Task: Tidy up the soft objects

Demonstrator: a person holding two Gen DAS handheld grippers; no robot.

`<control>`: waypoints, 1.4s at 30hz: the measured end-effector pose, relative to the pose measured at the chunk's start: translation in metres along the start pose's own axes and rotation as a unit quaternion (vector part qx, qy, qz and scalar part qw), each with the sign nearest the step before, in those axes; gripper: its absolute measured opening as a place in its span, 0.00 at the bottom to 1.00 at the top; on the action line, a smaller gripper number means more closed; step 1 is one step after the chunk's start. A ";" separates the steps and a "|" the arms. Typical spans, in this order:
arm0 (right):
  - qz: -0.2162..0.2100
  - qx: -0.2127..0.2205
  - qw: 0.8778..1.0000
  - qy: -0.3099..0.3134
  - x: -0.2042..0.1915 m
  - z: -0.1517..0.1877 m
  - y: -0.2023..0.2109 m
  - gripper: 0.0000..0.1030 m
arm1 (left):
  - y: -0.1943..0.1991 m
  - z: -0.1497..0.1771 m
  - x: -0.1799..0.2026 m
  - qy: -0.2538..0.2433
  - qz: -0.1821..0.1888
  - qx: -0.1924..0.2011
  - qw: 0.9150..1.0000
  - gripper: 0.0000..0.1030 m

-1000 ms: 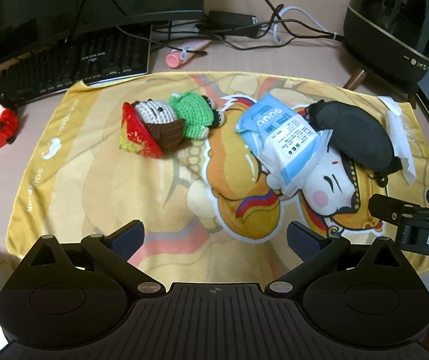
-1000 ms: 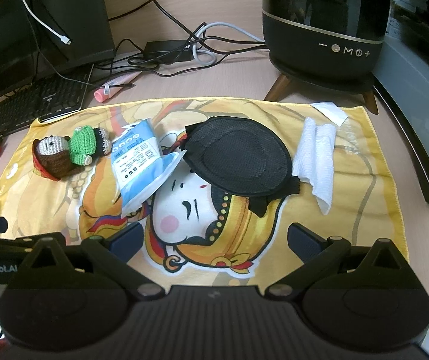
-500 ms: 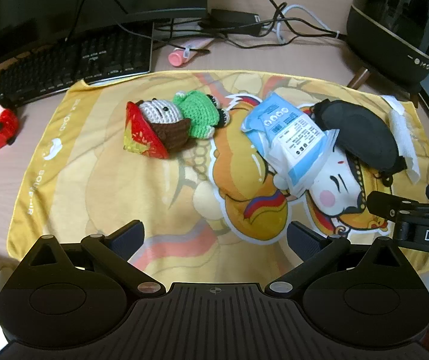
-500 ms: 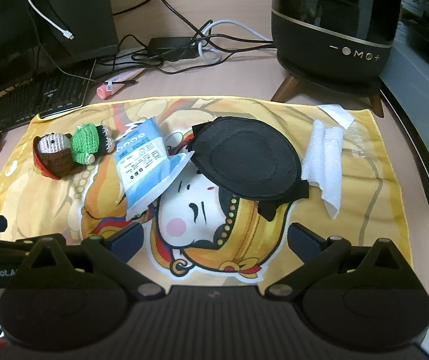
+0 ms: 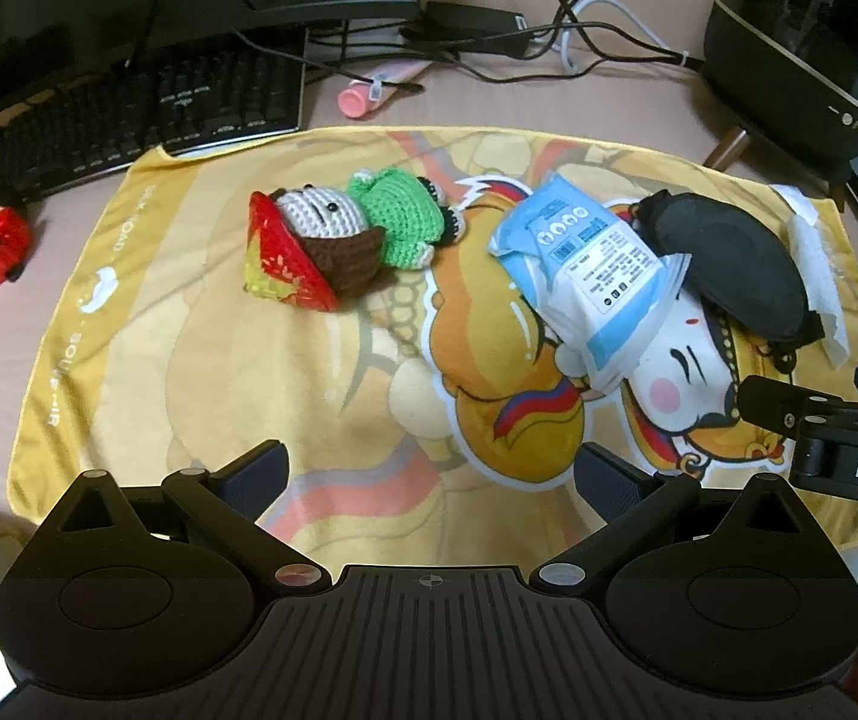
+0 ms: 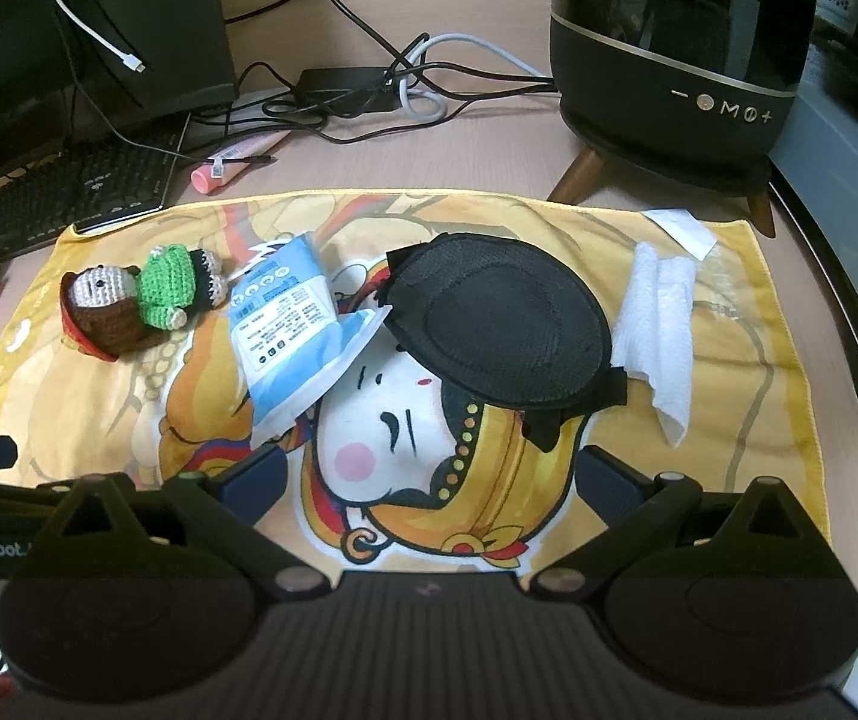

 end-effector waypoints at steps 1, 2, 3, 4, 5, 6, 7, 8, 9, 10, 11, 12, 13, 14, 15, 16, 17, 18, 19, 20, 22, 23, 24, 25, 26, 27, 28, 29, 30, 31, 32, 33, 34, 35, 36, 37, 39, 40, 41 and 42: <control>0.000 0.000 1.000 0.000 0.000 0.000 0.000 1.00 | -0.001 0.000 0.000 0.000 0.000 -0.001 1.000 1.00; 0.000 0.000 1.000 0.000 0.001 -0.001 -0.001 1.00 | -0.001 -0.001 0.001 0.000 0.001 -0.001 1.000 1.00; 0.000 0.000 1.000 -0.001 0.001 -0.001 -0.001 1.00 | -0.002 -0.002 0.001 0.000 0.001 -0.002 1.000 1.00; 0.000 -0.001 1.000 -0.002 0.002 -0.001 -0.001 1.00 | -0.003 -0.002 0.002 0.000 0.001 -0.003 1.000 1.00; 0.000 -0.001 1.000 -0.002 0.002 -0.001 -0.002 1.00 | -0.003 -0.003 0.002 0.000 0.002 -0.004 1.000 1.00; 0.000 -0.002 1.000 -0.003 0.002 -0.001 -0.002 1.00 | -0.004 -0.003 0.002 0.000 0.002 -0.005 1.000 1.00; 0.000 -0.002 1.000 -0.003 0.002 -0.001 -0.002 1.00 | -0.005 -0.004 0.002 0.000 0.002 -0.007 1.000 1.00; 0.000 -0.002 1.000 -0.003 0.003 -0.001 -0.002 1.00 | -0.005 -0.004 0.002 0.000 0.002 -0.008 1.000 1.00; 0.000 -0.003 1.000 -0.003 0.003 -0.001 -0.002 1.00 | -0.006 -0.005 0.003 -0.001 0.003 -0.009 1.000 1.00; -0.001 -0.003 1.000 -0.004 0.003 -0.001 -0.003 1.00 | -0.006 -0.005 0.003 -0.001 0.003 -0.009 1.000 1.00; -0.001 -0.004 1.000 -0.004 0.004 -0.003 -0.005 1.00 | -0.007 -0.006 0.003 -0.001 0.003 -0.010 1.000 1.00; -0.001 -0.004 1.000 -0.005 0.004 -0.004 -0.005 1.00 | -0.007 -0.006 0.004 -0.001 0.003 -0.011 1.000 1.00; -0.001 -0.005 1.000 -0.005 0.005 -0.004 -0.006 1.00 | -0.008 -0.007 0.004 -0.001 0.003 -0.012 1.000 1.00; -0.001 -0.005 1.000 -0.005 0.005 -0.004 -0.006 1.00 | -0.008 -0.007 0.004 -0.001 0.004 -0.012 1.000 1.00; -0.001 -0.006 1.000 -0.005 0.005 -0.005 -0.007 1.00 | -0.009 -0.008 0.004 0.000 0.004 -0.013 1.000 1.00; 0.000 -0.006 1.000 -0.005 0.005 -0.005 -0.007 1.00 | -0.009 -0.008 0.004 0.000 0.004 -0.013 1.000 1.00; 0.000 -0.006 1.000 -0.006 0.006 -0.005 -0.007 1.00 | -0.010 -0.009 0.004 0.000 0.005 -0.014 1.000 1.00; 0.000 -0.007 1.000 -0.006 0.006 -0.006 -0.008 1.00 | -0.010 -0.010 0.005 -0.001 0.005 -0.014 1.000 1.00; 0.000 -0.007 1.000 -0.006 0.006 -0.006 -0.008 1.00 | -0.010 -0.010 0.006 -0.002 0.005 -0.014 1.000 1.00; 0.000 -0.007 1.000 -0.006 0.007 -0.006 -0.009 1.00 | -0.011 -0.011 0.007 -0.003 0.005 -0.014 1.000 1.00; 0.000 -0.008 1.000 -0.007 0.008 -0.006 -0.009 1.00 | -0.011 -0.012 0.007 -0.004 0.005 -0.015 1.000 1.00; 0.000 -0.009 1.000 -0.007 0.008 -0.006 -0.010 1.00 | -0.012 -0.012 0.008 -0.004 0.005 -0.016 1.000 1.00; 0.000 -0.010 1.000 -0.007 0.008 -0.006 -0.010 1.00 | -0.012 -0.012 0.008 -0.004 0.005 -0.017 1.000 1.00; 0.000 -0.010 1.000 -0.007 0.009 -0.006 -0.010 1.00 | -0.012 -0.012 0.008 -0.004 0.005 -0.018 1.000 1.00; 0.000 -0.010 1.000 -0.008 0.009 -0.007 -0.011 1.00 | -0.013 -0.012 0.008 -0.004 0.005 -0.018 1.000 1.00; -0.001 -0.011 1.000 -0.008 0.009 -0.007 -0.011 1.00 | -0.013 -0.012 0.008 -0.003 0.005 -0.019 1.000 1.00; -0.001 -0.012 1.000 -0.008 0.009 -0.007 -0.012 1.00 | -0.013 -0.012 0.008 -0.003 0.005 -0.020 1.000 1.00; -0.001 -0.013 1.000 -0.008 0.009 -0.007 -0.012 1.00 | -0.014 -0.012 0.008 -0.003 0.005 -0.021 1.000 1.00; -0.001 -0.013 1.000 -0.008 0.009 -0.007 -0.012 1.00 | -0.014 -0.012 0.009 -0.002 0.004 -0.021 1.000 1.00; -0.002 -0.014 1.000 -0.007 0.010 -0.007 -0.013 1.00 | -0.013 -0.012 0.009 -0.002 0.004 -0.022 1.000 1.00; -0.002 -0.014 1.000 -0.007 0.010 -0.007 -0.013 1.00 | -0.014 -0.012 0.009 -0.001 0.003 -0.022 1.000 1.00; -0.002 -0.015 1.000 -0.006 0.010 -0.008 -0.013 1.00 | -0.014 -0.013 0.009 -0.001 0.003 -0.023 1.000 1.00; -0.003 -0.015 1.000 -0.006 0.010 -0.008 -0.013 1.00 | -0.014 -0.013 0.009 -0.001 0.003 -0.023 1.000 1.00; -0.003 -0.015 1.000 -0.006 0.010 -0.008 -0.014 1.00 | -0.014 -0.013 0.010 0.000 0.002 -0.023 1.000 1.00; -0.003 -0.015 1.000 -0.006 0.009 -0.008 -0.014 1.00 | -0.014 -0.013 0.010 0.000 0.002 -0.023 1.000 1.00; -0.003 -0.015 1.000 -0.007 0.010 -0.009 -0.014 1.00 | -0.015 -0.014 0.010 0.000 0.002 -0.023 1.000 1.00; -0.005 -0.016 1.000 -0.008 0.011 -0.010 -0.015 1.00 | -0.015 -0.015 0.011 0.000 0.001 -0.023 1.000 1.00; -0.007 -0.015 1.000 -0.010 0.012 -0.010 -0.015 1.00 | -0.015 -0.016 0.011 -0.001 0.001 -0.023 1.000 1.00; -0.010 -0.012 1.000 -0.013 0.013 -0.011 -0.015 1.00 | -0.016 -0.016 0.011 -0.001 0.000 -0.023 1.000 1.00; -0.014 -0.010 1.000 -0.017 0.015 -0.012 -0.014 1.00 | -0.016 -0.017 0.012 -0.001 0.001 -0.022 1.000 1.00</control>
Point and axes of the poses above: each gripper's, at about its wrist camera, not at the fingertips, and y roughly against the way its jaws point, x to its right, z to its underside, the point moved 4 cm from there along -y, roughly the way its jaws point, and after that the axes turned 14 degrees about -y, right-handed, at the moved point
